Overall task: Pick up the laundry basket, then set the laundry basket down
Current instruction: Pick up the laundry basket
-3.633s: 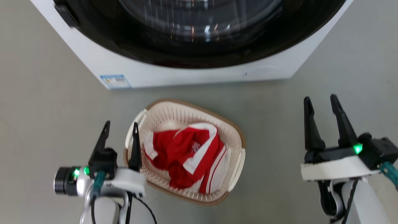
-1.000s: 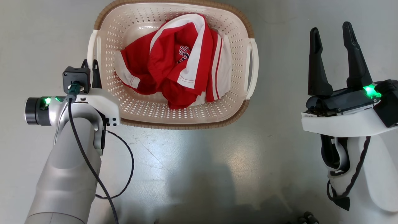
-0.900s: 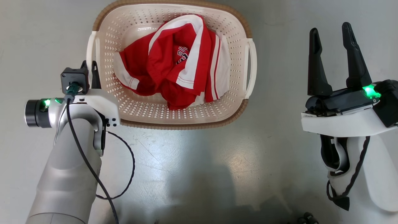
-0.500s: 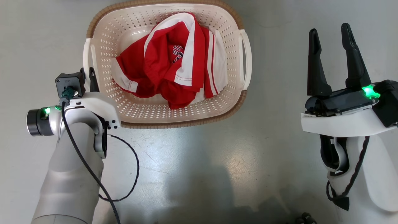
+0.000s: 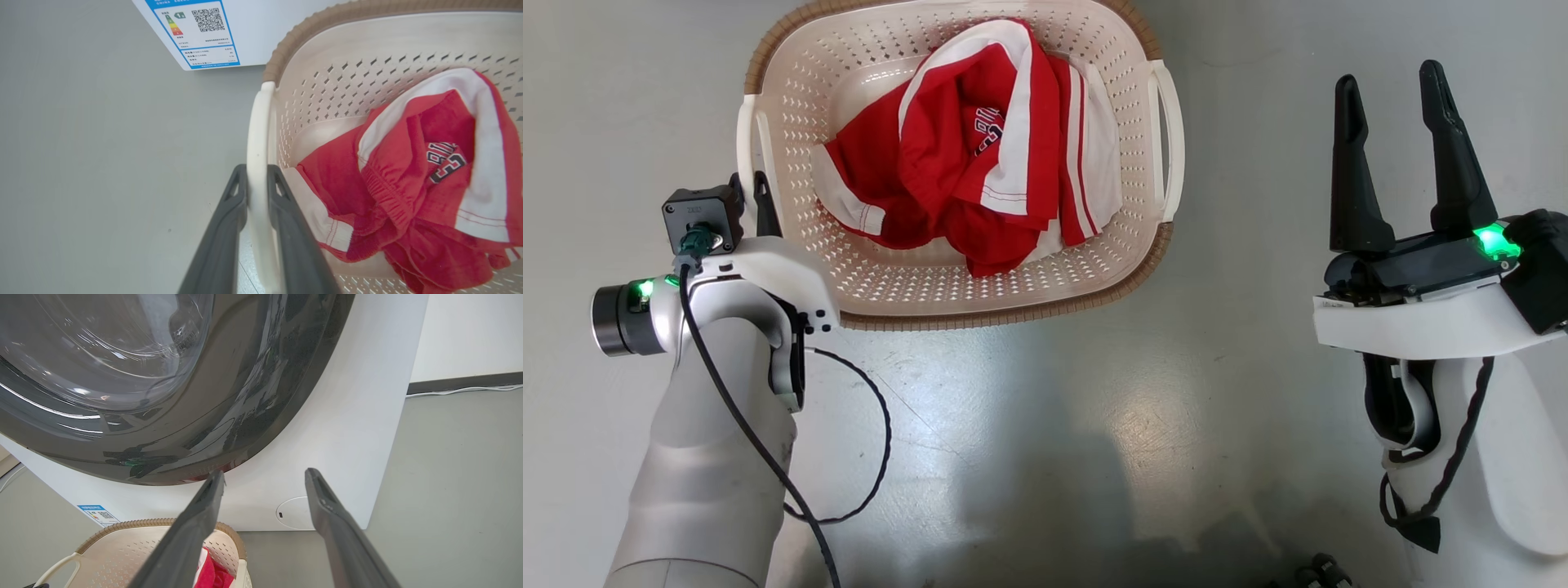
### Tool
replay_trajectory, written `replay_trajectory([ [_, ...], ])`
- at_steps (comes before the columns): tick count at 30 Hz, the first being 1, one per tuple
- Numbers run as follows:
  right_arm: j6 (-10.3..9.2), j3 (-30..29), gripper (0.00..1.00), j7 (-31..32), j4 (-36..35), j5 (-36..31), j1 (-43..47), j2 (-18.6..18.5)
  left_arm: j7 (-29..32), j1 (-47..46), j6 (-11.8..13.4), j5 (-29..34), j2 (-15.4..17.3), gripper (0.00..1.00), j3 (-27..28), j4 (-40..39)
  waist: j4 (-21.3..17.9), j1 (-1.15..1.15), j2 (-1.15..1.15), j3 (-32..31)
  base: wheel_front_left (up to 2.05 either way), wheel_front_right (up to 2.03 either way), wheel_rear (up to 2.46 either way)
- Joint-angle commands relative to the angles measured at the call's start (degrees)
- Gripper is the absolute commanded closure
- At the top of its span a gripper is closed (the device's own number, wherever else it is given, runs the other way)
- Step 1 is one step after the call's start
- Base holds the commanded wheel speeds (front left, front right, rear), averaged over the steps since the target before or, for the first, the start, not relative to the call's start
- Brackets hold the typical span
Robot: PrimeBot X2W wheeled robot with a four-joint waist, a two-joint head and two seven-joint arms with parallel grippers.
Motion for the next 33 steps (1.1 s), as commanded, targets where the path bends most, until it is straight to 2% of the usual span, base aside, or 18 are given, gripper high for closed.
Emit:
replay_trajectory([
  [1,0.40,1.2,0.00,-0.4,-1.1,0.6,1.2,0.3,0.0,0.9,0.0,0.6,1.3,1.00,1.3,-0.1,0.0,0.00,0.00,-0.1,0.00,0.00,0.00],
  [3,0.40,1.3,0.00,-0.4,-1.1,0.7,1.1,0.3,0.0,1.0,0.0,0.6,1.3,0.98,1.4,0.1,0.0,0.00,0.00,-0.2,0.00,0.00,0.00],
  [5,0.40,1.3,0.00,-0.4,-1.0,0.7,1.0,0.3,0.0,1.1,0.0,0.6,1.2,0.91,1.5,0.3,-0.1,0.00,0.00,-0.3,0.00,0.00,0.00],
  [6,0.40,1.3,0.00,-0.4,-1.0,0.8,1.0,0.3,0.0,1.1,0.0,0.7,1.2,0.81,1.6,0.4,-0.1,0.00,0.00,-0.4,0.00,0.00,0.00],
  [7,0.40,1.4,0.00,-0.4,-0.9,0.8,1.0,0.3,0.0,1.1,0.0,0.7,1.2,0.64,1.6,0.5,-0.1,0.00,0.00,-0.5,0.00,0.00,0.00],
  [8,0.40,1.4,0.00,-0.4,-0.9,0.8,1.0,0.3,0.0,1.2,0.0,0.7,1.3,0.53,1.7,0.5,-0.1,0.00,0.00,-0.5,0.00,0.00,0.00],
  [10,0.40,1.4,0.00,-0.4,-0.9,0.8,1.0,0.3,0.0,1.2,0.0,0.8,1.3,0.17,1.8,0.6,-0.2,0.00,0.00,-0.6,0.00,0.00,0.00],
  [11,0.40,1.4,0.00,-0.4,-0.9,0.8,1.0,0.3,0.0,1.2,0.0,0.8,1.3,0.04,1.9,0.6,-0.2,0.00,0.00,-0.7,0.00,0.00,0.00],
  [13,0.40,1.4,0.00,-0.4,-0.9,0.8,1.0,0.3,0.0,1.3,0.0,0.9,1.4,0.00,1.9,0.6,-0.2,0.00,0.00,-0.7,0.00,0.00,0.00],
  [23,0.40,1.3,0.00,-0.4,-0.6,0.9,0.9,0.3,0.0,1.9,-0.1,1.4,1.5,0.00,2.2,-0.7,-0.2,0.00,0.00,-1.5,0.00,0.00,0.00],
  [33,0.40,0.4,0.00,-0.4,0.5,0.9,1.2,0.3,0.0,5.5,-0.9,1.8,0.3,0.00,2.6,-9.0,0.4,0.00,0.00,-4.2,0.00,0.00,0.00],
])
